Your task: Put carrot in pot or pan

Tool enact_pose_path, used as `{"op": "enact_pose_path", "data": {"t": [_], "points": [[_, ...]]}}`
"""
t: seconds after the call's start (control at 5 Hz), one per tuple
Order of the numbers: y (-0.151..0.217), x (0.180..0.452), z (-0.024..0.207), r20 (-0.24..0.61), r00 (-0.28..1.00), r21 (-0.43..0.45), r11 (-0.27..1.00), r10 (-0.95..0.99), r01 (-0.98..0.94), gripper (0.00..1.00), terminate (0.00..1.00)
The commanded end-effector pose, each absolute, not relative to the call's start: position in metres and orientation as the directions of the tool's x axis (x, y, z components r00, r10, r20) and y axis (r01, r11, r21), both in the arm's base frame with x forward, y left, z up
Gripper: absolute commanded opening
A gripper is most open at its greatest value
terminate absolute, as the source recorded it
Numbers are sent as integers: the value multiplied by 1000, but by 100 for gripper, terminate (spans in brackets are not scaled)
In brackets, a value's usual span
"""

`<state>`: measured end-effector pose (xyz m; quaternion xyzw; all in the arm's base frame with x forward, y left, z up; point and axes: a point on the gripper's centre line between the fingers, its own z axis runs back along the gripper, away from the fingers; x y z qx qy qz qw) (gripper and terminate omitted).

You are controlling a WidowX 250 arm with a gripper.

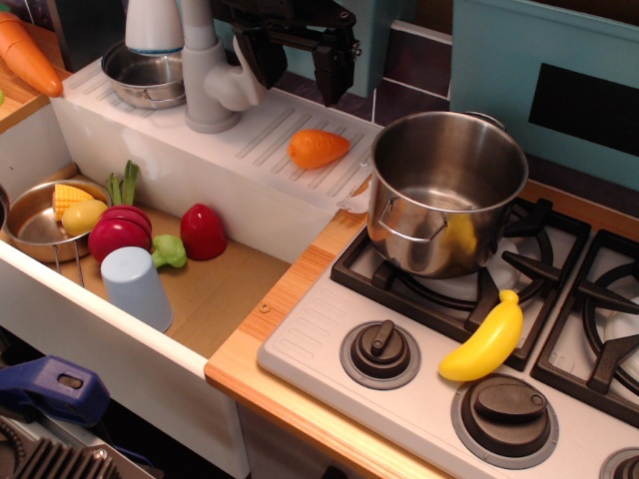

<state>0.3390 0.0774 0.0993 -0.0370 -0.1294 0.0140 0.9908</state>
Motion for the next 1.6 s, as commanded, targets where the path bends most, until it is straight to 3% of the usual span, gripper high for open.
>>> {"op": "enact_pose_path", "data": {"t": [0.0, 0.6, 1.4], "points": [[77, 339, 99, 255, 966, -77, 997, 37, -18, 100, 0], [88, 352, 71, 371, 928, -19, 1000, 21, -15, 100, 0], [100, 369, 37, 378, 923, -115, 993, 76, -34, 100, 0]]}}
